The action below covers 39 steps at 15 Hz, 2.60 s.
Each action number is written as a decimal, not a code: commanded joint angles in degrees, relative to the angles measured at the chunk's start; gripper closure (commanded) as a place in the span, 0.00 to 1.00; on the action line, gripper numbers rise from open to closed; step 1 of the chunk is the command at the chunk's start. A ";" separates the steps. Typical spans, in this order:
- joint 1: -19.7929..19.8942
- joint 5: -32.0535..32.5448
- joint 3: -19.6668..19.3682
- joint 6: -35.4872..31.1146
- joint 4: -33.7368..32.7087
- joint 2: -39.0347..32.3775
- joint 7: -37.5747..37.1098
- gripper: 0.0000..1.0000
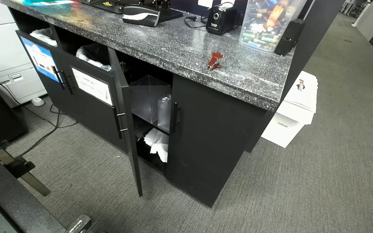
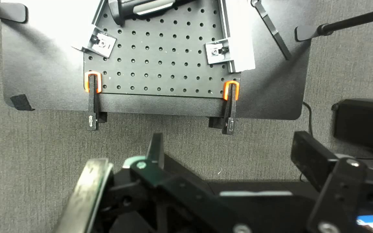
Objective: Move the staple remover to the left
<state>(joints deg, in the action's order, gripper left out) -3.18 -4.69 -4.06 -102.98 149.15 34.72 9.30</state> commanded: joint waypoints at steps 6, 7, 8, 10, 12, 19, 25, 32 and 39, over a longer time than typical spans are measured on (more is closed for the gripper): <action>-0.23 -2.14 3.57 -5.45 -17.97 -15.60 -6.37 0.00; -0.08 -1.87 4.08 -5.96 -21.21 -18.21 -7.26 0.00; -0.22 -1.51 3.90 -6.78 -24.82 -21.30 -8.12 0.00; 0.62 -1.59 4.02 -7.08 -31.91 -27.14 -8.72 0.00; 1.21 -1.60 3.48 -6.84 -38.86 -32.57 -8.22 0.00; 4.49 -3.05 2.66 -6.23 -62.56 -51.21 -8.53 0.00; 6.94 -2.03 2.49 -6.01 -80.64 -67.75 -10.26 0.00; 7.90 -0.98 2.12 -2.05 -99.25 -85.22 -15.31 0.00; 7.68 0.09 1.74 2.15 -115.59 -99.54 -19.13 0.00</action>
<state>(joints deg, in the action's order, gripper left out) 4.71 -5.73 -1.96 -104.60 44.54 -57.93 -7.76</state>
